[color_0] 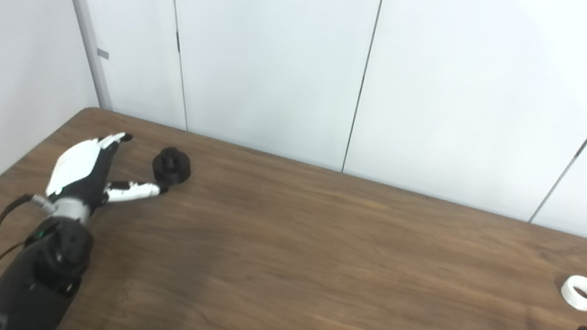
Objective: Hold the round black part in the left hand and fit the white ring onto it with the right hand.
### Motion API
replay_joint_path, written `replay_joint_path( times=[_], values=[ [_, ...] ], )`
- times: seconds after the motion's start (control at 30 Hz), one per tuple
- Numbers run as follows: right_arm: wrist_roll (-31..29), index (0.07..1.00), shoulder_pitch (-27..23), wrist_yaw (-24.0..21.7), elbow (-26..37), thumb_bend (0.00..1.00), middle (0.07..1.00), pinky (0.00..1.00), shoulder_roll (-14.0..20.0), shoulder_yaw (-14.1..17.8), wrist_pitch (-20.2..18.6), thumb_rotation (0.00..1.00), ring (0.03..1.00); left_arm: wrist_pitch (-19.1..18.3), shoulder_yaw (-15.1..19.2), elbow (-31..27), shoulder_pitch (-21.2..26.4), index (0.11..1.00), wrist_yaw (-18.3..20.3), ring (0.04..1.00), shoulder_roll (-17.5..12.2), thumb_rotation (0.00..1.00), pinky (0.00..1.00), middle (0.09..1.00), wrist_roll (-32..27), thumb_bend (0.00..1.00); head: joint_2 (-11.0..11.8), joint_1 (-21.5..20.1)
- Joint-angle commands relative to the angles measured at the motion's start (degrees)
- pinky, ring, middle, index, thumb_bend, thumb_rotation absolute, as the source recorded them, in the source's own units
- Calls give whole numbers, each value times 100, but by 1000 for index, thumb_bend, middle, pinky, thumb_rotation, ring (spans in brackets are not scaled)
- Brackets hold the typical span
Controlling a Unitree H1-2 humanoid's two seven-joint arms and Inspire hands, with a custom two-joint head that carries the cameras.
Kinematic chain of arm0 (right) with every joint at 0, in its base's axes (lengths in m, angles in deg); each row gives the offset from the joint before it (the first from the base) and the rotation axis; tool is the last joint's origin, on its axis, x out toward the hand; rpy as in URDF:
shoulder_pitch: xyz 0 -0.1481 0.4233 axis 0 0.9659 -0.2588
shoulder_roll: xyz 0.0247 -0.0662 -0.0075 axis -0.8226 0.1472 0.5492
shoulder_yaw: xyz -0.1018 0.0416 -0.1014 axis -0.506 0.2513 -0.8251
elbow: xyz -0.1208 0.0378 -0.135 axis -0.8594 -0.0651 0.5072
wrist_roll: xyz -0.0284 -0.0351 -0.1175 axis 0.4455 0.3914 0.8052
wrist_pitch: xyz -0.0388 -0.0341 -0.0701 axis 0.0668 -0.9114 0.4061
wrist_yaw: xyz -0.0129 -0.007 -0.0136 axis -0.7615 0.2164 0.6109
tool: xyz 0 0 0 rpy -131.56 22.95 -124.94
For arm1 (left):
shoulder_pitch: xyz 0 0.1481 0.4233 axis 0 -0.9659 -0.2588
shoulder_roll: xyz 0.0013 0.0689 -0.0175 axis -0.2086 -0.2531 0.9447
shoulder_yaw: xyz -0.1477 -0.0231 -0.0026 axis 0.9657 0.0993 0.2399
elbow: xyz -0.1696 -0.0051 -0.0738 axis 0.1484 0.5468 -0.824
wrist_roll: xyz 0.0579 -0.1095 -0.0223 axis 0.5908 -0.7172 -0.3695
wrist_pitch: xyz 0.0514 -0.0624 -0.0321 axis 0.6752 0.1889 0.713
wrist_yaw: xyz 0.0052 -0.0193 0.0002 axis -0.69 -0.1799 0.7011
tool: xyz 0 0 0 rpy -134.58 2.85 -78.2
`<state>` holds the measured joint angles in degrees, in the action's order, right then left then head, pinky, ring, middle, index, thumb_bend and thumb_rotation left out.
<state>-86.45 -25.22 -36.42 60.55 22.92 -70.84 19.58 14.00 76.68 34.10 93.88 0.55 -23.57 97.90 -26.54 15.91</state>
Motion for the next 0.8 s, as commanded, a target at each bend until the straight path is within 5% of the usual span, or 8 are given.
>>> replay_joint_path(
  times=[0.0, 0.77],
  values=[
    [-38, 1000, 128, -6, -168, 492, 997, 1000, -126, -58, 47, 1000, 1000, 80, -63, 92, 389, 904, -83, 991, -245, 489, 1000, 947, 122, 956, 0, 8],
    [0, 998, 158, 29, -139, 492, 990, 1000, -172, -47, 49, 1000, 1000, 199, -841, 1539, 1434, 884, 6, 998, -469, 460, 1000, 951, 81, 999, 17, -21]
  ],
)
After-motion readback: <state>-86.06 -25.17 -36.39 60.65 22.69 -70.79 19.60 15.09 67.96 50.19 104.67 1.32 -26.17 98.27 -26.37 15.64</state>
